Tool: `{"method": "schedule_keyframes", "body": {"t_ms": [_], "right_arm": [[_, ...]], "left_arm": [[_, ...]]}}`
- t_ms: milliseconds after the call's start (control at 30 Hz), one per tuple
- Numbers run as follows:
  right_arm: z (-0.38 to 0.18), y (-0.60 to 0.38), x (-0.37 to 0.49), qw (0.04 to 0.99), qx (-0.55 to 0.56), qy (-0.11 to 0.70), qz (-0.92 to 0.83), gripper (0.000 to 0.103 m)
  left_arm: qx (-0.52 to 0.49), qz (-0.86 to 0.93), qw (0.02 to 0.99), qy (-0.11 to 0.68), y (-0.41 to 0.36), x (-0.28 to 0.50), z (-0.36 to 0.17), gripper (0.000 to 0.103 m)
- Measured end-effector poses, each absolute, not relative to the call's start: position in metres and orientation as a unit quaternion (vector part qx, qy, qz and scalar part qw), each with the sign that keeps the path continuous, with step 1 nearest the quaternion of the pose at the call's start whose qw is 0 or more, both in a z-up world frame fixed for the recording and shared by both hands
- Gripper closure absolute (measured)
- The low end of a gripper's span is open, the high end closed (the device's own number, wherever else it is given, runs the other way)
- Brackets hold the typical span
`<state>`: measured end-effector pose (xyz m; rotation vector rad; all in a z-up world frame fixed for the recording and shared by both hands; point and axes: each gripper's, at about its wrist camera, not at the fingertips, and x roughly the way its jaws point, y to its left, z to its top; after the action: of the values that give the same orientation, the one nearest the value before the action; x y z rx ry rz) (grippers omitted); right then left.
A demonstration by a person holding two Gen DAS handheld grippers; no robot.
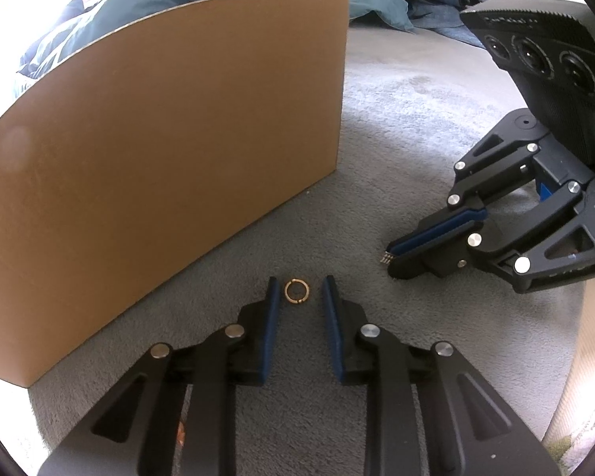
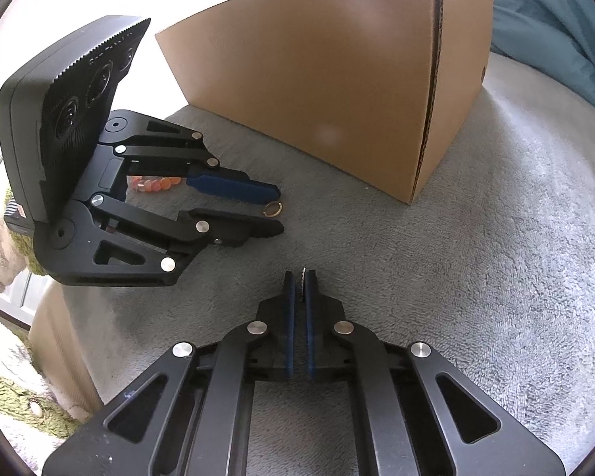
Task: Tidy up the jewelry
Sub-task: 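Lift the gold ring with the left tool while the right tool holds the charm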
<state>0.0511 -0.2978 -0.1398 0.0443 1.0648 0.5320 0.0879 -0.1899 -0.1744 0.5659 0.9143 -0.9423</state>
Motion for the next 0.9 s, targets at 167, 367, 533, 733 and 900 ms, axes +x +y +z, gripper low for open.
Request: {"method": "schedule_keyframes", "body": {"t_ms": [167, 367, 533, 733, 900], "right_arm": [[-0.142, -0.303, 0.05, 0.827, 0.029, 0.5, 0.253, 0.1], [-0.141, -0.308, 0.05, 0.828, 0.032, 0.499, 0.255, 0.1], [-0.14, -0.309, 0.049, 0.828, 0.033, 0.497, 0.256, 0.1], [-0.138, -0.308, 0.045, 0.832, 0.035, 0.491, 0.257, 0.102], [-0.137, -0.31, 0.044, 0.834, 0.036, 0.487, 0.258, 0.103]], "left_arm": [[0.264, -0.43, 0.755, 0.418, -0.189, 0.087, -0.172, 0.086], [0.273, -0.429, 0.755, 0.415, -0.19, 0.087, -0.165, 0.091], [0.277, -0.427, 0.755, 0.412, -0.195, 0.085, -0.162, 0.092], [0.277, -0.427, 0.758, 0.408, -0.194, 0.084, -0.158, 0.092], [0.272, -0.427, 0.76, 0.408, -0.19, 0.083, -0.155, 0.092]]}}
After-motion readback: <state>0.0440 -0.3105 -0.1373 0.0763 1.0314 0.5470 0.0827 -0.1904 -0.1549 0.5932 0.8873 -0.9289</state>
